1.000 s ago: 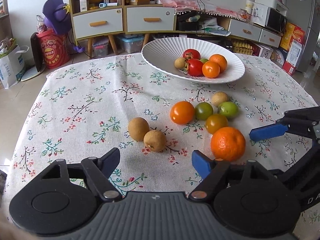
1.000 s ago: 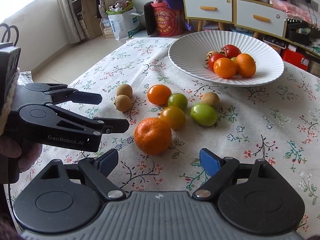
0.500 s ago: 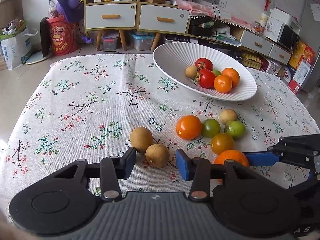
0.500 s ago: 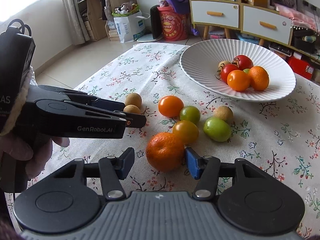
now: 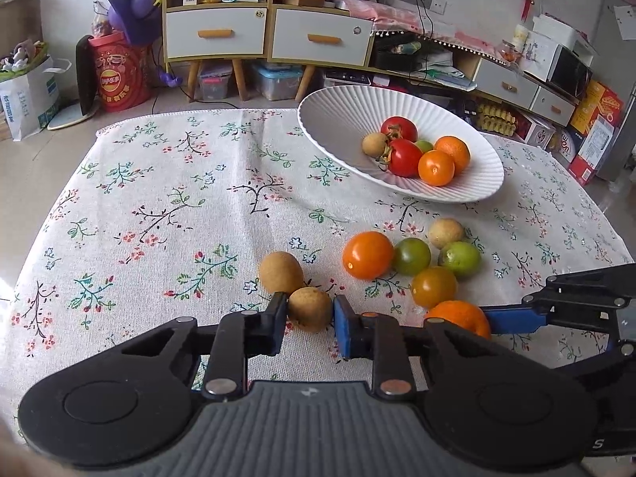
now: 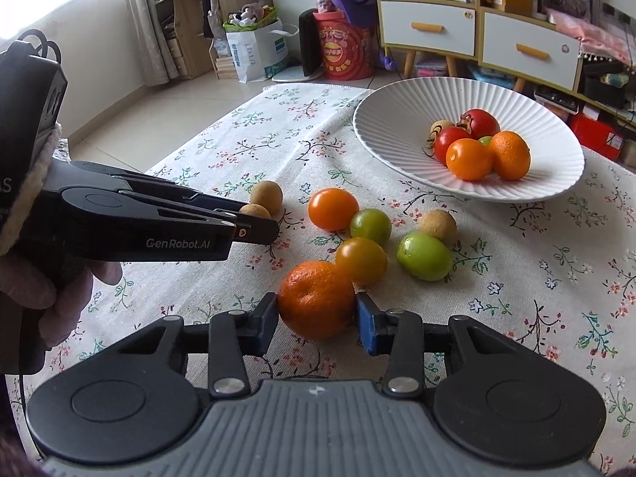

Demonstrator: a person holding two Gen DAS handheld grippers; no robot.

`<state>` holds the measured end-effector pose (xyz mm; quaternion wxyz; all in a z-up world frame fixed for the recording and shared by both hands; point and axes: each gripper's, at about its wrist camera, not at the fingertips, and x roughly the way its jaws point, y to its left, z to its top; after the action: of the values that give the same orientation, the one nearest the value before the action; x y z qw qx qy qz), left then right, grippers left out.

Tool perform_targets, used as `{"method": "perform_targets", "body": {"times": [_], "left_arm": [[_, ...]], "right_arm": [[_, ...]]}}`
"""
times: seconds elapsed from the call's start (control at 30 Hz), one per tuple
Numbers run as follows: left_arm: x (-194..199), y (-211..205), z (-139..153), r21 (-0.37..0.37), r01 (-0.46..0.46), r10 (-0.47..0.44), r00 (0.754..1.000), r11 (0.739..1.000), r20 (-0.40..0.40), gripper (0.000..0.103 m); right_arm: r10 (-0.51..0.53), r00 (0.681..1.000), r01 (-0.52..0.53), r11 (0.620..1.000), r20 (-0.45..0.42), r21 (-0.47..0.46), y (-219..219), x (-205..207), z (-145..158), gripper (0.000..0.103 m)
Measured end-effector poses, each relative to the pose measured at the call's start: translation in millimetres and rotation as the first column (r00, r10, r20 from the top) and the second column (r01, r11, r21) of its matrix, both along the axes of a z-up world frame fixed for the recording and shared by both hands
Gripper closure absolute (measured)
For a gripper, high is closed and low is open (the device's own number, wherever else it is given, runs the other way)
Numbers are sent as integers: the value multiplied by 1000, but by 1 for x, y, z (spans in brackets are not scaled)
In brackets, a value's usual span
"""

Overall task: Organize fruits
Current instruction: 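Grasp a small brown fruit with the left tool while the right tool grasps a tangerine, then carry the brown fruit and tangerine over the white bowl with both tools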

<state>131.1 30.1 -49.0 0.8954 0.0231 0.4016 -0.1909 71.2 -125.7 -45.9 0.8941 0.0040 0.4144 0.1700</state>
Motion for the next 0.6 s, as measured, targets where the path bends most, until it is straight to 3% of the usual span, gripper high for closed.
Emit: {"method": "perform_targets", "body": {"times": [0.6], "left_arm": [[-5,-10,23,-42,36,-33,997,998,66,83]], "right_arm": [[-81,994,79,996,72,38,-31,1,29,65]]}}
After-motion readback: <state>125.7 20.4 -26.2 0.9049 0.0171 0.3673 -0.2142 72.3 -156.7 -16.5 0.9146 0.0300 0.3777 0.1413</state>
